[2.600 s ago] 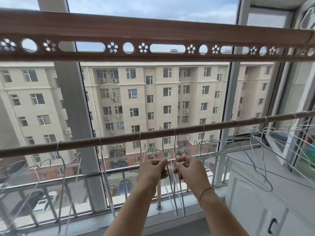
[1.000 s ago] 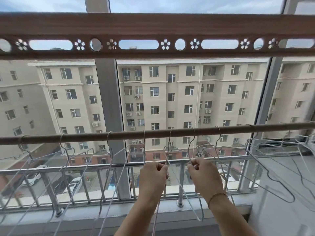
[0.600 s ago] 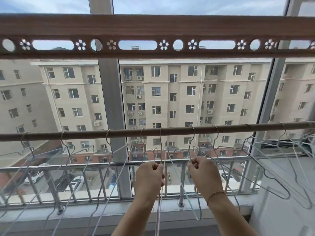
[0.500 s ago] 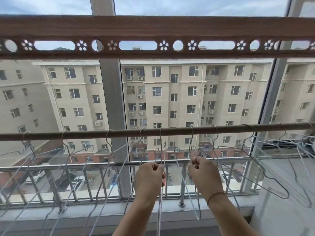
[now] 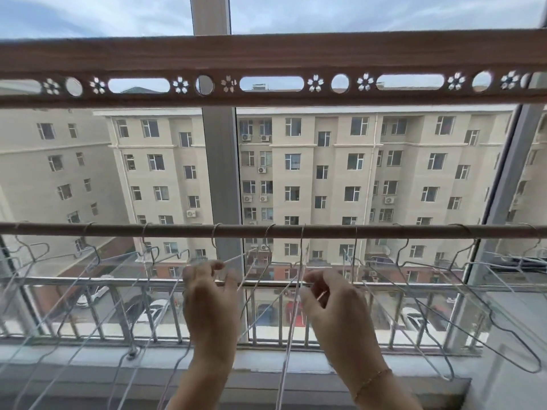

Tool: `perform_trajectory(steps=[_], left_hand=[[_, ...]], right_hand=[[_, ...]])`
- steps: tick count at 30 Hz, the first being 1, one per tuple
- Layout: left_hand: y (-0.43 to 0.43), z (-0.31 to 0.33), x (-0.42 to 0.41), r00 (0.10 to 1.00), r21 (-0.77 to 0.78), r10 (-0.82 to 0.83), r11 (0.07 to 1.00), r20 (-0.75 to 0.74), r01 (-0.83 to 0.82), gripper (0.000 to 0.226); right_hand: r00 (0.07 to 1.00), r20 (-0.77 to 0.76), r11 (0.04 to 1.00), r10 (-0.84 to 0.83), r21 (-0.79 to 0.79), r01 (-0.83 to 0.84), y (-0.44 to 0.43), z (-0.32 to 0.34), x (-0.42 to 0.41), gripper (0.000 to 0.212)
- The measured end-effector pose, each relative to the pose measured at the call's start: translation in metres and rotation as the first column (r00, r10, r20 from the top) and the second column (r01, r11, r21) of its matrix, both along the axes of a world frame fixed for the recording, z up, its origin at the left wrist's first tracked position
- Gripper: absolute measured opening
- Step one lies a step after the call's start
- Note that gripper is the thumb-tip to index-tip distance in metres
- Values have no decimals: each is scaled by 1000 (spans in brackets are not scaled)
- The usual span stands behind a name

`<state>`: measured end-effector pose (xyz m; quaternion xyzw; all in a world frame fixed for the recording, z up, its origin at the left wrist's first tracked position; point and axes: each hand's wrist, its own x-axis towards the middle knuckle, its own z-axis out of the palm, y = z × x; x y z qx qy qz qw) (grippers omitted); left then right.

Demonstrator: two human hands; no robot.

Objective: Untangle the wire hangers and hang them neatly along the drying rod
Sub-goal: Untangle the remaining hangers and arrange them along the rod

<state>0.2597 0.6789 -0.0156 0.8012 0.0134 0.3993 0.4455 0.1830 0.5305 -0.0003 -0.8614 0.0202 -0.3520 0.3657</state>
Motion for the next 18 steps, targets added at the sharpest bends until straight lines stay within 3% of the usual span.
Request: perform_trajectory(steps=[2,5,11,18], left_hand=[[19,-2,8,999,5,14,1000,-49,-14,20],[33,-8,10,976,18,-115,993,-187,120,19],[40,-17,9,923,57,-160,980,-351,191,16],[39,-20,17,837,25,-272,946,-475,322,34]], right_hand=[[991,-85,995,104,8,-104,21,-6,7,8],[970,-170,985,171,43,-166,43,-17,23,19],[952,-300,996,59,87,-35,59,-24,50,21],[942,-335,992,-12,115,54,65,-37,68,20]])
